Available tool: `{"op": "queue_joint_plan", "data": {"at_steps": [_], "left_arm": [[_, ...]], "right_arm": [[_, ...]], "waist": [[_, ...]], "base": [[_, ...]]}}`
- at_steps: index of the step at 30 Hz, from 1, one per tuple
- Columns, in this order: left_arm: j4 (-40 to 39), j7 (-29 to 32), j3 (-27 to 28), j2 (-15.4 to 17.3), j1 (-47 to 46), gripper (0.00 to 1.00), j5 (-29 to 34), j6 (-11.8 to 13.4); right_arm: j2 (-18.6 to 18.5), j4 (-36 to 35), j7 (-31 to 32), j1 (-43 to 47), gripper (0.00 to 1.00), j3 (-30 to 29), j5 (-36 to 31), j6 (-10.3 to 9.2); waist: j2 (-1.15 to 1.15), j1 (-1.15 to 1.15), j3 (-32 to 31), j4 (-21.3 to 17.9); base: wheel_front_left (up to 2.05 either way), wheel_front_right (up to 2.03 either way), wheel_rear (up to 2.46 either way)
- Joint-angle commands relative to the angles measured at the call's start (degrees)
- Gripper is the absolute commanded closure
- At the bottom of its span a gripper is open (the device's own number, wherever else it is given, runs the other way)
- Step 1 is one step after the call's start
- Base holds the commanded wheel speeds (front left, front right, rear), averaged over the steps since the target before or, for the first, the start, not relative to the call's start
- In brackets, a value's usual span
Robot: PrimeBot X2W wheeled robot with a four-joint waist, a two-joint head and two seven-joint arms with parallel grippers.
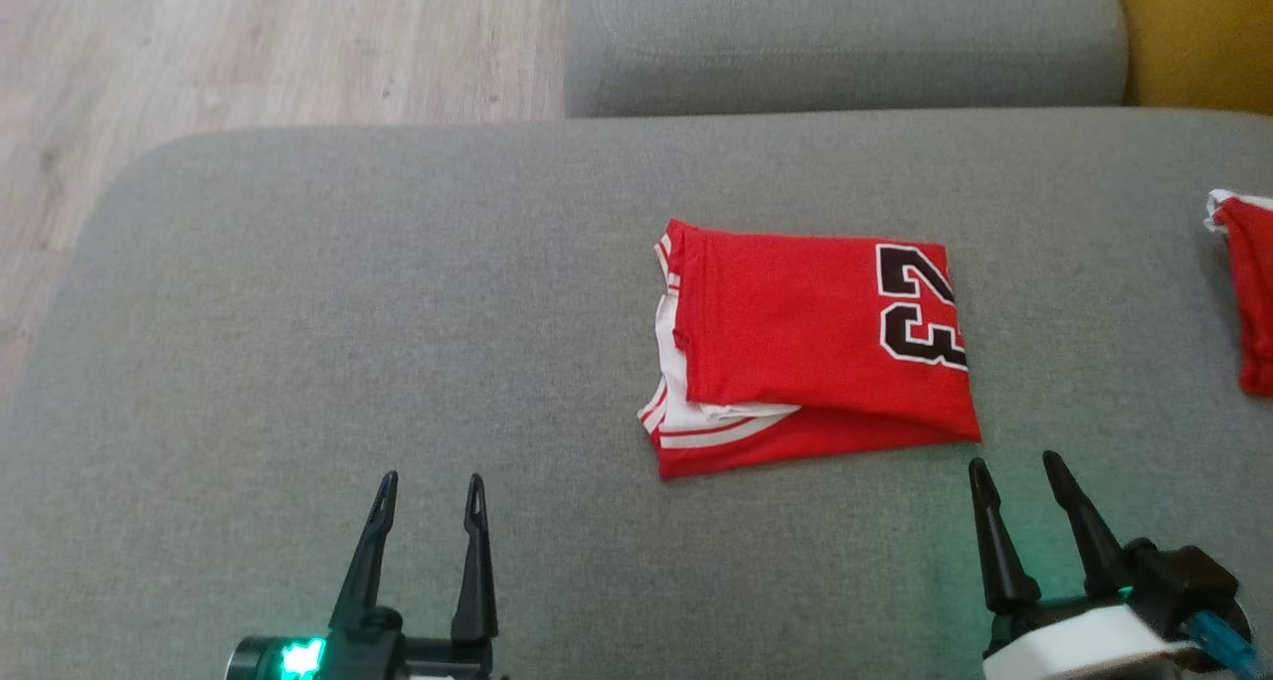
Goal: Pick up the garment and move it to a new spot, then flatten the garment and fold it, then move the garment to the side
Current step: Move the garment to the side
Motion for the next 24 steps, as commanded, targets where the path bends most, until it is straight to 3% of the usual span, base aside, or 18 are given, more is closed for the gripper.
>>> {"op": "queue_joint_plan", "data": {"at_steps": [1, 8, 19, 20, 22, 24], "left_arm": [[-1.79, -0.3, 1.71, -0.51, -2.46, 0.0, 0.39, 0.15], [-2.22, -0.3, 0.33, -0.55, -5.34, 0.0, 0.94, 1.6], [-1.7, -0.3, -3.54, -0.57, -9.87, 0.0, 0.03, 3.31], [-1.57, -0.3, -3.92, -0.57, -10.19, 0.0, -0.05, 3.44], [-1.3, -0.3, -4.57, -0.57, -10.71, 0.0, -0.26, 3.69], [-1.19, -0.3, -4.89, -0.57, -11.01, 0.0, -0.44, 4.09]], "right_arm": [[-0.5, 0.29, -0.63, -3.41, 0.0, 0.78, 0.25, -0.04], [-2.38, 12.37, 0.08, -15.36, 0.0, 0.33, 4.24, -0.04], [-6.56, 27.7, 14.73, -32.18, 0.0, 4.64, 10.3, -0.04], [-6.68, 29.08, 16.25, -32.84, 0.11, 5.63, 10.96, -0.04], [-6.95, 30.72, 18.42, -33.59, 1.0, 7.9, 12.64, -0.04], [-7.72, 30.86, 18.66, -33.88, 1.0, 9.81, 14.37, -0.04]], "waist": [[0.0, 0.0, 1.64, 0.04], [0.0, 0.0, 6.89, -0.11], [0.0, 0.0, 12.29, 1.23], [0.0, 0.0, 12.56, 1.45], [0.0, 0.0, 12.96, 1.89], [0.0, 0.0, 13.23, 2.03]], "base": [[0.0, 0.0, 0.0], [0.0, 0.0, 0.0], [0.0, 0.0, 0.0], [0.0, 0.0, 0.0], [0.0, 0.0, 0.0], [0.0, 0.0, 0.0]]}}
